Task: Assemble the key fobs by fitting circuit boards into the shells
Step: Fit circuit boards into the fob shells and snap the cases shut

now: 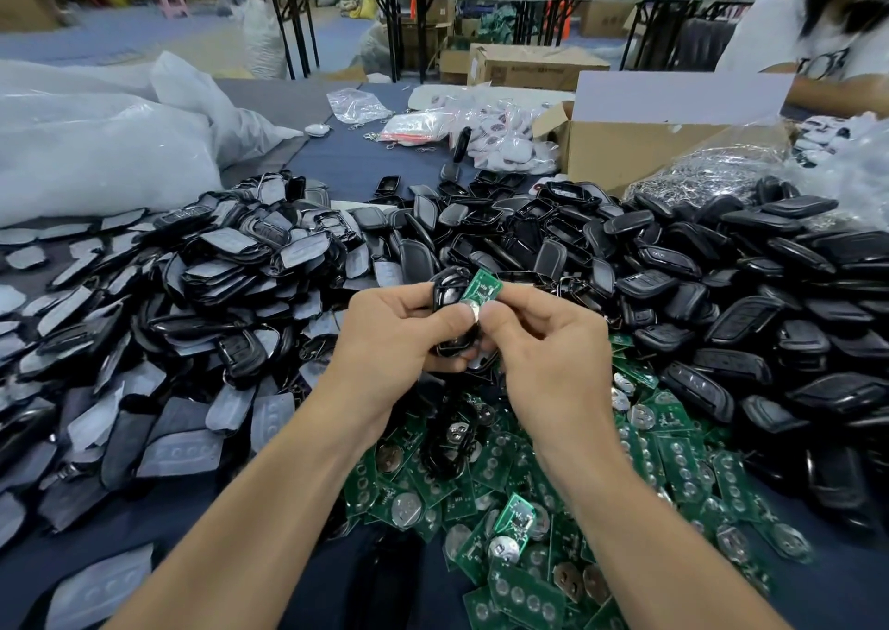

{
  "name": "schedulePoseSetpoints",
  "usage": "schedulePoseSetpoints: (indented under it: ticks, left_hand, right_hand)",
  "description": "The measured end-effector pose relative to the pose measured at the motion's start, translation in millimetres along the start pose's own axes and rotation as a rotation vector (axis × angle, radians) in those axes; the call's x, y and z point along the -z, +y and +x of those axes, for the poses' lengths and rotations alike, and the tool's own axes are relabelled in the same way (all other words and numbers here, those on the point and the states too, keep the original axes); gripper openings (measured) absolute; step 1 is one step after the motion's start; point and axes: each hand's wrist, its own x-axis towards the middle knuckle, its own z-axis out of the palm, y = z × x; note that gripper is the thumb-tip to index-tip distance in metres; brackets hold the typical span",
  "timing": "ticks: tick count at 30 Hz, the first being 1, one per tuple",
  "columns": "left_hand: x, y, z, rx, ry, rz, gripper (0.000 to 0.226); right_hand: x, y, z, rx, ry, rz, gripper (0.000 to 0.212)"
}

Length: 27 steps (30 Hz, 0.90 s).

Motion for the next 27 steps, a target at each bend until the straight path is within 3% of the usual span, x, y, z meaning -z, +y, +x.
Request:
schedulePoseSetpoints:
  ticks: [5,7,10,14,21,23,27]
  left_hand:
    - [9,-5,4,-0.095,0.235,0.379,0.022]
    - [13,-7,6,-0.1,0.309,0.353,0.015]
    - [13,-7,7,-0.116,0.317,0.358,0.042]
    - [7,-4,2,-0.204,0.258,0.451,0.048]
    - [1,-8,-1,-0.243,0.261,0.547,0.03]
    - [0,-8,-1,-0.237,0.236,0.486,0.027]
    - [1,-5,2,-0.18,0.173,0.23,0.033]
  right_hand:
    - [8,1,8,-0.086,0.137,0.069,0.017]
    - [10,-1,8,-0.142,0.087,0.238,0.019]
    - [7,-5,5,-0.187,-0.077,0.398,0.025]
    - [3,1,6,-0.129,-0.1,0.272,0.012]
    - [8,2,6,-0.003,0.021,-0.065,0.02]
    - [7,1,4,0.055,0.069,-0.155,0.019]
    - [6,-7,0,0.093,0.124,-0.063,0.014]
